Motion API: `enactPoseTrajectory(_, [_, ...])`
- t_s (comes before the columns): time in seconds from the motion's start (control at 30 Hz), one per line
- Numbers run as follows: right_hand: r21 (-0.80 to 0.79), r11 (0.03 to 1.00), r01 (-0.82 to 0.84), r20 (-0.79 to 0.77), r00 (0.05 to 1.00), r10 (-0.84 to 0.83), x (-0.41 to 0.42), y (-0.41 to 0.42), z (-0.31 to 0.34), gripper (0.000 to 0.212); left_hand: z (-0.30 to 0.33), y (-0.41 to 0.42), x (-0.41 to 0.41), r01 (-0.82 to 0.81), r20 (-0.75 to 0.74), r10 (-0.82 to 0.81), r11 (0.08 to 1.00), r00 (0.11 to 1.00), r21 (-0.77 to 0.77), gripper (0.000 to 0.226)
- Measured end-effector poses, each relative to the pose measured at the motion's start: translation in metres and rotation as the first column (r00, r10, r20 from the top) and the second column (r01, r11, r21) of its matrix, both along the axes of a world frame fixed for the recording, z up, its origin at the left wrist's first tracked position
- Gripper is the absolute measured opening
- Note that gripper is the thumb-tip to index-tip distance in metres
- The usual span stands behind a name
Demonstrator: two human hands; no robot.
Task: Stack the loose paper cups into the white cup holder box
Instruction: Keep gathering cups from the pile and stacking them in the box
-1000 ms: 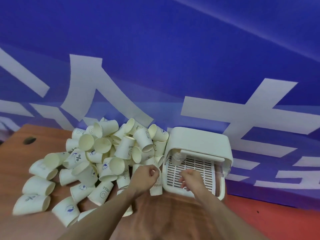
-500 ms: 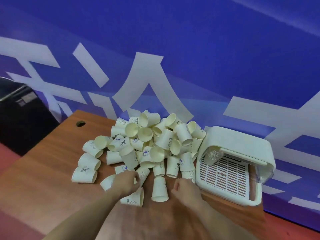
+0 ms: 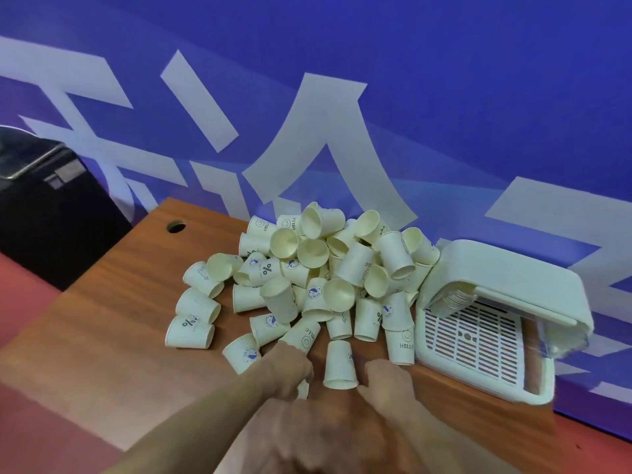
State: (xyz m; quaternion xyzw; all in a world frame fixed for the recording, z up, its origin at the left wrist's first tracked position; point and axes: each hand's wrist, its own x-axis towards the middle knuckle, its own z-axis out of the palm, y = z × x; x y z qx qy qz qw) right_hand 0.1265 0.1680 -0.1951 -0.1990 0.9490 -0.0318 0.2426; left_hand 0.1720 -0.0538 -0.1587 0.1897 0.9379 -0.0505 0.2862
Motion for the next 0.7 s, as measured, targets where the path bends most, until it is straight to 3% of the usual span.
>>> enactPoseTrajectory(0.13, [-0.010, 1.000, -0.015, -0.018, 1.000, 0.015, -0.002, -0.005, -0.005, 0.024, -0.007, -0.003, -0.005, 0.050, 0.047, -0.048, 0.998, 0.998, -0.044, 0.036])
enactPoseTrajectory(0.33, [-0.020, 1.000, -0.017, -0.053, 0.998, 0.016, 0.001, -0.015, -0.008, 0.025, -0.009, -0.006, -0.002, 0.072, -0.003, -0.073, 0.994, 0.997, -0.079, 0.023])
enactPoseTrajectory(0.7, [-0.047, 0.999, -0.017, -0.076, 0.997, 0.013, 0.008, -0.029, -0.011, 0.022, 0.013, -0.009, 0.014, -0.110, -0.070, 0.105, 0.992, 0.992, -0.066, 0.017])
